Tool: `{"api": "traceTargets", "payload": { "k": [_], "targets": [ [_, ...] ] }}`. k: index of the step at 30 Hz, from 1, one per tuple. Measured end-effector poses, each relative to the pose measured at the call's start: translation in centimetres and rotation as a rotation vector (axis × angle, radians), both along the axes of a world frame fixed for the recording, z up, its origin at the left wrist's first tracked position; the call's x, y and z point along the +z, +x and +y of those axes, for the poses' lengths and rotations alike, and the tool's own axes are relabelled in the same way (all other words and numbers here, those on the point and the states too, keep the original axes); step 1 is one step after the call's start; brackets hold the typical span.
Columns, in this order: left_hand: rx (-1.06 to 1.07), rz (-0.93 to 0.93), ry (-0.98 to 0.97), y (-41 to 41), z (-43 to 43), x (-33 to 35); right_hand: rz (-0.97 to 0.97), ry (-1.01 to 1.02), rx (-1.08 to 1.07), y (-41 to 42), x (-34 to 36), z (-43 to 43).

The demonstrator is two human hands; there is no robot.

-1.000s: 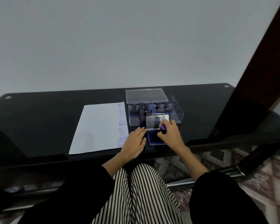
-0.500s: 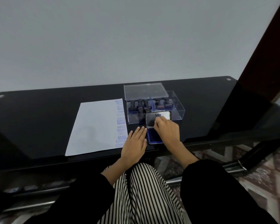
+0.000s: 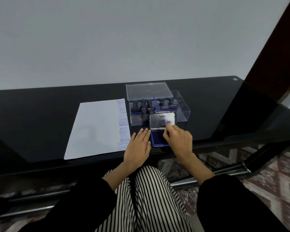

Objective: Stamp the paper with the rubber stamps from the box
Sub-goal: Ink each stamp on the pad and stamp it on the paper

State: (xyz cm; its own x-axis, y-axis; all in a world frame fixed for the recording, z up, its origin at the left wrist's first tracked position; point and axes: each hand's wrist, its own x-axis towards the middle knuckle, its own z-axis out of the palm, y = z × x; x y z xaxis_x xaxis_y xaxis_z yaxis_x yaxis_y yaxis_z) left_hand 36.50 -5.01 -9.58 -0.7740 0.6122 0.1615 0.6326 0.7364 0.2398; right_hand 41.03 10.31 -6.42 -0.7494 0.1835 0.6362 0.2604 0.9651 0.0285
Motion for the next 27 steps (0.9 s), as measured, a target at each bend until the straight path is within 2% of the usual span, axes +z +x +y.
{"api": "traceTargets", "payload": {
  "k": [8, 11, 14, 17, 27],
  "targets": [
    [0.006, 0.002, -0.002, 0.1, 0.1, 0.1, -0.147, -0.095, 0.003, -3.3, 1.2, -0.4],
    [0.004, 0.004, -0.027, 0.1, 0.0, 0.1, -0.139, -0.095, -0.006, -3.9, 1.4, -0.6],
    [0.000, 0.008, -0.019, 0.1, 0.1, 0.1, -0.205, -0.112, 0.053, -3.7, 1.1, -0.3],
    [0.001, 0.001, -0.019, 0.0, 0.1, 0.0, -0.164, -0.164, 0.061, -3.1, 0.4, -0.2],
    [-0.001, 0.004, -0.015, 0.1, 0.0, 0.1, -0.063, -0.098, 0.026, -0.1, -0.4, 0.1]
  ]
}}
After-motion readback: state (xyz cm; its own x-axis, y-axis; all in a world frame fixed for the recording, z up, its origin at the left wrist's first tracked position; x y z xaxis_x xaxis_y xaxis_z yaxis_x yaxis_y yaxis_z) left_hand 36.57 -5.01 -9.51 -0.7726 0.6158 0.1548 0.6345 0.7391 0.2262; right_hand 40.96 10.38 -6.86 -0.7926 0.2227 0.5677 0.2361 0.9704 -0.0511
